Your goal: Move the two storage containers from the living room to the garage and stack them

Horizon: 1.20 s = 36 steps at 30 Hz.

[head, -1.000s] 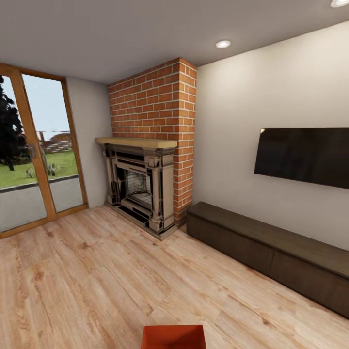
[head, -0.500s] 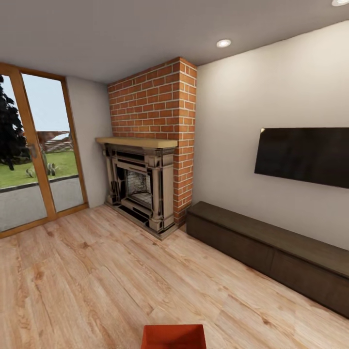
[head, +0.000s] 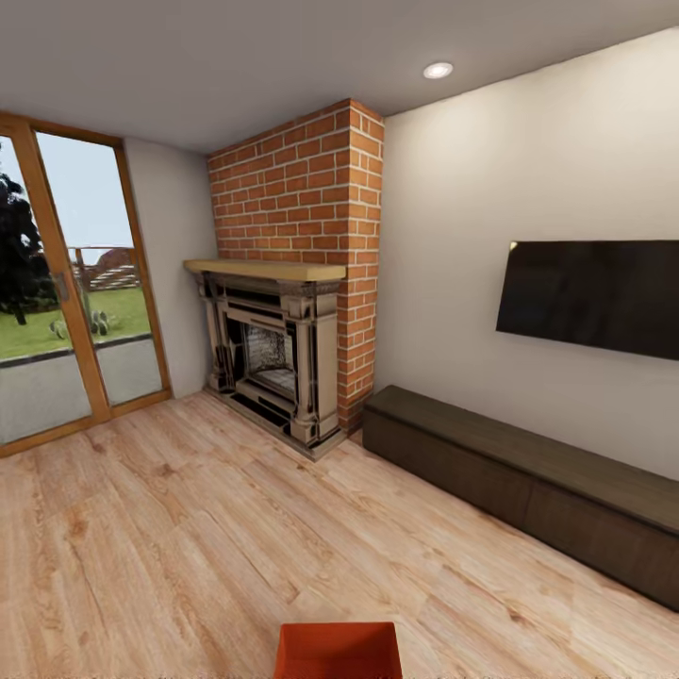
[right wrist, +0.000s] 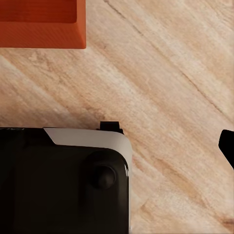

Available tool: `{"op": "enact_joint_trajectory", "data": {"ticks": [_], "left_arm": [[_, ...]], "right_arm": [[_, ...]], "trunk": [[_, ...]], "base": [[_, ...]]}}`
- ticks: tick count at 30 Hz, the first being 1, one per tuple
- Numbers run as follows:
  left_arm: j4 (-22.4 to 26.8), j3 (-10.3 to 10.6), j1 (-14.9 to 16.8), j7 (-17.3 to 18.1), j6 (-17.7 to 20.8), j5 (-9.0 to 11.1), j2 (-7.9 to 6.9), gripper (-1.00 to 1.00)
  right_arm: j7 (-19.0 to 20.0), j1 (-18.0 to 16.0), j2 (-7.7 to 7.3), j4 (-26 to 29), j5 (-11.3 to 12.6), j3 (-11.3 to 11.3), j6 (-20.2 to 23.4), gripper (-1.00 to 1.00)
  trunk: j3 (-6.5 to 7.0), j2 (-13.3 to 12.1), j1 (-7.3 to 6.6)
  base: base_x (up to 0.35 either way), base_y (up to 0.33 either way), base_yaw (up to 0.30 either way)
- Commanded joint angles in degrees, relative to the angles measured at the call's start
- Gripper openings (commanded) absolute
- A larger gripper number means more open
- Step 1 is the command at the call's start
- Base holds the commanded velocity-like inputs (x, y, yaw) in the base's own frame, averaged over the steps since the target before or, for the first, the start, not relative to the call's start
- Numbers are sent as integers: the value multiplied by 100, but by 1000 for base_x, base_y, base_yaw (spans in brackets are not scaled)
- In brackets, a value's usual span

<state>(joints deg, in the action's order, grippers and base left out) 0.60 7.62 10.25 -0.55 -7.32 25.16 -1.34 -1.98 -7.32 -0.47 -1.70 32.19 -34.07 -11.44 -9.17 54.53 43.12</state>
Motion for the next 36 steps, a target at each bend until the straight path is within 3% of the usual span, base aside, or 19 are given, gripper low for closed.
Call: {"op": "enact_joint_trajectory", "data": {"ticks": [1,36], "left_arm": [[-1,48,4,-4,-15,43,-6,100],[2,64,4,0,-15,33,-16,100]], "right_arm": [[-4,-6,3,-15,37,-48,-25,100],[-4,-6,-2,-15,33,-56,-34,100]], "trunk": [[-18,6,1],[-339,6,1]], "base": [[0,0,0],[0,0,0]]}}
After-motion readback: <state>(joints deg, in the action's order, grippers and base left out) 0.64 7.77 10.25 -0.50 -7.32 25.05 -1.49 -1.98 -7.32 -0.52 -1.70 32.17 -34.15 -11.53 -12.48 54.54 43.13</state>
